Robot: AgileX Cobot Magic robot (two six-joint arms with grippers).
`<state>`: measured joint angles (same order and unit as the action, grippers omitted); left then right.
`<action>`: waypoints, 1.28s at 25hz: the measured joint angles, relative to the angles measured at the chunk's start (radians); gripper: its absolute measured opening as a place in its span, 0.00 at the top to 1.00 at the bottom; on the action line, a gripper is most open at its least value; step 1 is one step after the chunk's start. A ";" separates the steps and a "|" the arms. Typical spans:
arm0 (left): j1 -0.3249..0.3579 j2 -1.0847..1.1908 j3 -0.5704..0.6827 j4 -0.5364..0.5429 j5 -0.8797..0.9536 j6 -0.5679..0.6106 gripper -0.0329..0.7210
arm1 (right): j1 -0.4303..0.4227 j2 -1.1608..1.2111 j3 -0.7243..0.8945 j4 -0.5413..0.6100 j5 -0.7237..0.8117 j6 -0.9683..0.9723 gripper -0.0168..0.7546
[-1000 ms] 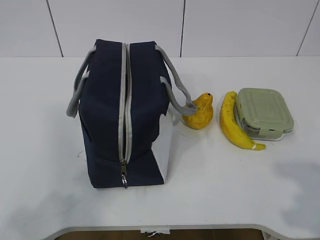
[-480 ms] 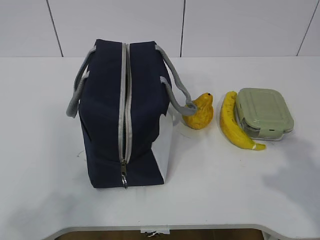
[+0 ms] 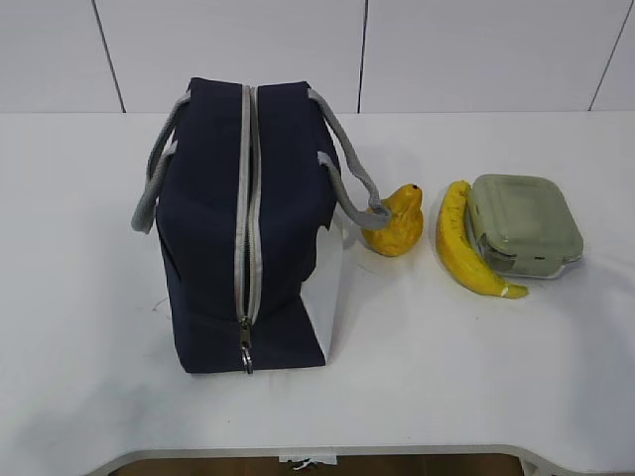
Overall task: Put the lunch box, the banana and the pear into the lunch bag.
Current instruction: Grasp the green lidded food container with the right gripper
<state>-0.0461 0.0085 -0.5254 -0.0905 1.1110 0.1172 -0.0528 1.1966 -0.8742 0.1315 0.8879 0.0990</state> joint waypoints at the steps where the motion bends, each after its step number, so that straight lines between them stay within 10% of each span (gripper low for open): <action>1: 0.000 0.000 0.000 0.000 0.000 0.000 0.64 | -0.025 0.039 -0.038 0.041 0.023 -0.041 0.48; 15: 0.000 0.000 0.000 0.000 0.000 0.000 0.64 | -0.536 0.344 -0.176 0.700 0.294 -0.844 0.48; 32: 0.000 0.000 0.000 0.000 0.000 0.000 0.64 | -0.597 0.755 -0.369 0.861 0.295 -0.972 0.48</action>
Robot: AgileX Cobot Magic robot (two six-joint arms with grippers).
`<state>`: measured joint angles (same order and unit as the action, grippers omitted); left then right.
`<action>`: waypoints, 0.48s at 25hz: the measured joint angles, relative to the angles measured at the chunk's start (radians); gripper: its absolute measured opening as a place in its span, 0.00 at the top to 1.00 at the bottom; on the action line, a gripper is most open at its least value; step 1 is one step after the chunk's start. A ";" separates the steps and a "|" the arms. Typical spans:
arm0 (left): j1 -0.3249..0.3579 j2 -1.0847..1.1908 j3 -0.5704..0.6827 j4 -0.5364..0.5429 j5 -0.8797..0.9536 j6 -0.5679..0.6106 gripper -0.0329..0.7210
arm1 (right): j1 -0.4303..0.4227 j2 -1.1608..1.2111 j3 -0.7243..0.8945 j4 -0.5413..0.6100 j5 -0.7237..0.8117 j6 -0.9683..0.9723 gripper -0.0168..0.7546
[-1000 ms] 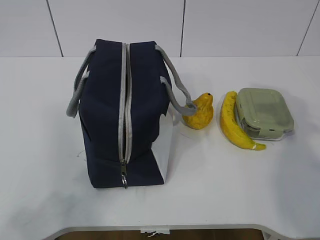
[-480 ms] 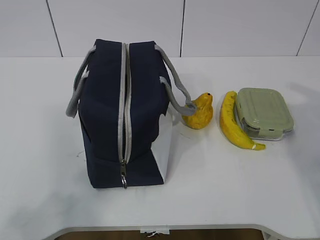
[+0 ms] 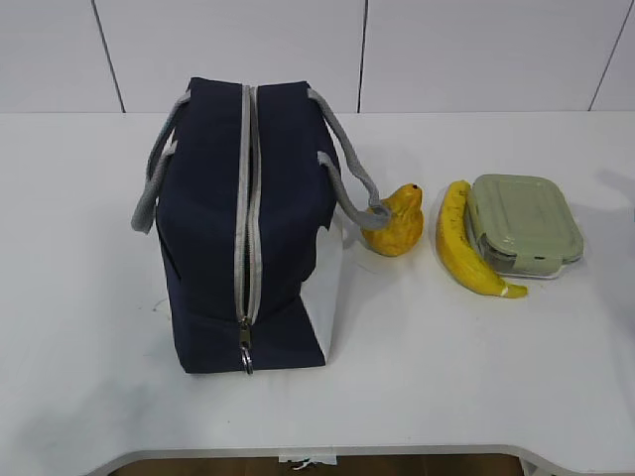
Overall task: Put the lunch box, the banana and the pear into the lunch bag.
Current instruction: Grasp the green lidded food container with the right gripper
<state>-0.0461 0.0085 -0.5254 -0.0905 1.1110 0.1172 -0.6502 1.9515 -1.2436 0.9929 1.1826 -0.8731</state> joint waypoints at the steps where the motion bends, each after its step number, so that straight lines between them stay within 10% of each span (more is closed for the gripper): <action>1: 0.000 0.000 0.000 0.000 0.000 0.000 0.64 | 0.000 0.000 0.000 0.006 0.000 0.000 0.47; 7: 0.000 0.000 0.000 0.000 0.000 0.000 0.64 | 0.013 0.019 -0.004 0.107 0.000 -0.022 0.18; 12: 0.000 0.000 0.000 0.000 0.000 0.000 0.64 | 0.054 0.095 -0.070 0.117 0.000 -0.054 0.14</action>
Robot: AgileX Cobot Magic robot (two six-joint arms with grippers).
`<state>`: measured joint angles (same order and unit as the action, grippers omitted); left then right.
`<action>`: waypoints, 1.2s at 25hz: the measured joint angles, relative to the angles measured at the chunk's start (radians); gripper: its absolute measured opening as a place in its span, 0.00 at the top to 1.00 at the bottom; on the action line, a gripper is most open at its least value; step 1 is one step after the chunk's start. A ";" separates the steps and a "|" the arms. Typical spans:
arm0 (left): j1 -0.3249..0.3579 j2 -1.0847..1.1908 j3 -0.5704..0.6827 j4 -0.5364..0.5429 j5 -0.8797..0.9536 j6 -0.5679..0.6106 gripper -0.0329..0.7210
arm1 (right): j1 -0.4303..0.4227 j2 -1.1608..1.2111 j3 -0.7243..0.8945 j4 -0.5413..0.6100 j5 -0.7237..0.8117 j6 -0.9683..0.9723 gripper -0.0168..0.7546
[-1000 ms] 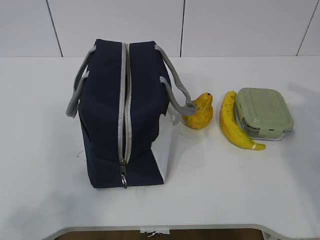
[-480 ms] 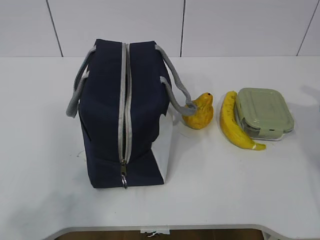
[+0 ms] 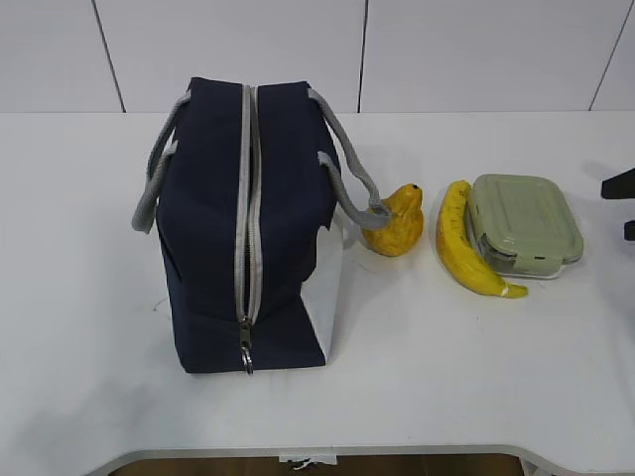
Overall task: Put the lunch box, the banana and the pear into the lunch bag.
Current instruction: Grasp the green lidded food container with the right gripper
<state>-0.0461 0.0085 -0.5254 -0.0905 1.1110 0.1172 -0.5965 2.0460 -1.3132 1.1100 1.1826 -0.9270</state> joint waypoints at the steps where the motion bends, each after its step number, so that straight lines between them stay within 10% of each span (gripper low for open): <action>1: 0.000 0.000 0.000 0.000 0.000 0.000 0.64 | 0.007 0.010 -0.006 0.000 0.000 -0.002 0.14; 30: 0.000 0.000 0.000 0.000 0.000 0.000 0.64 | 0.137 0.180 -0.127 0.085 -0.007 -0.008 0.20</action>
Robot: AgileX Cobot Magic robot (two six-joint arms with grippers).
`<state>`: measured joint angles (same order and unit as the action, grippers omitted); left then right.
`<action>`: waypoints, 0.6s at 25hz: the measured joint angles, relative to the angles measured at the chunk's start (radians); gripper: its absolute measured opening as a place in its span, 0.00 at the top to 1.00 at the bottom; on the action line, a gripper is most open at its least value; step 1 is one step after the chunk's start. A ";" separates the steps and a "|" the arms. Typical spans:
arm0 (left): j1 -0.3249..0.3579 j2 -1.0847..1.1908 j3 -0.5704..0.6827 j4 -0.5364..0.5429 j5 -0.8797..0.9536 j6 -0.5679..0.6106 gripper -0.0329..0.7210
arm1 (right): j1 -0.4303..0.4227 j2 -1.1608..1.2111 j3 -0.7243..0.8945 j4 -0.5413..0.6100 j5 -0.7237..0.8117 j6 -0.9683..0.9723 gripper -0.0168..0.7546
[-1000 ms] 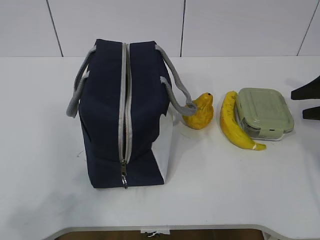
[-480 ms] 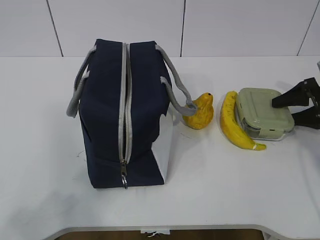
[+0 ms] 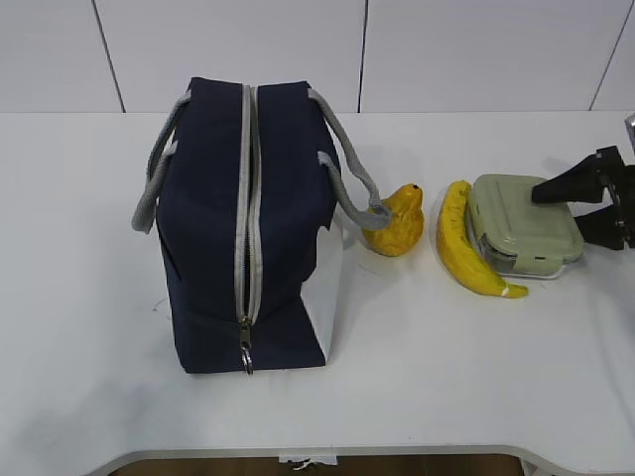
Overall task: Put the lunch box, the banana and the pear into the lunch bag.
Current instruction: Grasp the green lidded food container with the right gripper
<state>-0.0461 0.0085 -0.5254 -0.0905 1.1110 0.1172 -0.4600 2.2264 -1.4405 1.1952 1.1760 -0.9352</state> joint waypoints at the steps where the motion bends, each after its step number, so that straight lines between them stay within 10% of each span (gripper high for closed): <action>1: 0.000 0.000 0.000 0.000 0.000 0.000 0.64 | 0.007 0.001 0.000 0.000 -0.001 0.000 0.20; 15: 0.000 0.000 0.000 0.000 0.000 0.000 0.64 | 0.011 0.002 0.000 0.000 -0.004 -0.001 0.29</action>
<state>-0.0461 0.0085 -0.5254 -0.0905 1.1110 0.1172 -0.4487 2.2289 -1.4405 1.1952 1.1723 -0.9365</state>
